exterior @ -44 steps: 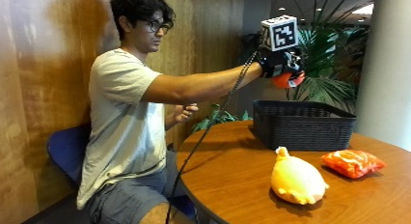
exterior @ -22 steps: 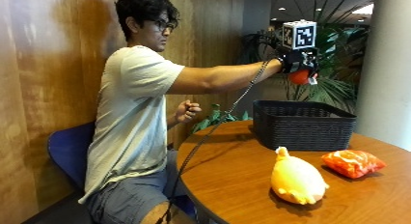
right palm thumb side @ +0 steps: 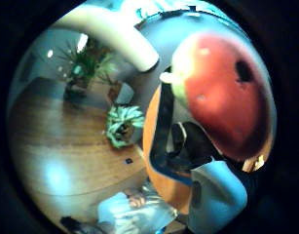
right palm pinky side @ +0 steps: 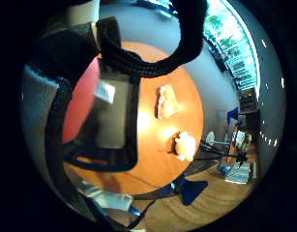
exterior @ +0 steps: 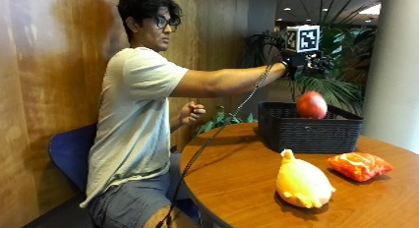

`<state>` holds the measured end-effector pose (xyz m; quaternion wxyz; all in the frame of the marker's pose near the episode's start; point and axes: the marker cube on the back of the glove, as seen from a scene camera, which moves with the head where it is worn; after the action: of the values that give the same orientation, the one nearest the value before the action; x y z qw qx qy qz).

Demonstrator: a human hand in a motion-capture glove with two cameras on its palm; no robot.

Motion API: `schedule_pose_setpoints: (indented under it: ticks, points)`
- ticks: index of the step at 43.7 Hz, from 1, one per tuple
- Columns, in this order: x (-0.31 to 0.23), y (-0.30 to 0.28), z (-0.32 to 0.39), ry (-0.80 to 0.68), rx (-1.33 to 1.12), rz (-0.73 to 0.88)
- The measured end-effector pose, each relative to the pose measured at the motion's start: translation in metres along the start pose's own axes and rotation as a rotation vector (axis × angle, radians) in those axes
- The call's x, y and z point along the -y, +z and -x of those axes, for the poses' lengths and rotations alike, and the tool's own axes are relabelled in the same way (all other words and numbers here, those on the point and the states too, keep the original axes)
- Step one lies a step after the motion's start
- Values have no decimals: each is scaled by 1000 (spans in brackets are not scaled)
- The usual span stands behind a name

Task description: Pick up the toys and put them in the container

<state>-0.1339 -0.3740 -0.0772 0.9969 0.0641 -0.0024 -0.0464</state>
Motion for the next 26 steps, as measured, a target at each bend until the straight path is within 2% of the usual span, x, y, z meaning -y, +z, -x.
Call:
schedule_pose_setpoints:
  ticks: [14,26]
  points:
    - [-21,-8,1,-12,13,-17]
    - [-61,-12,-29,-8,14,0]
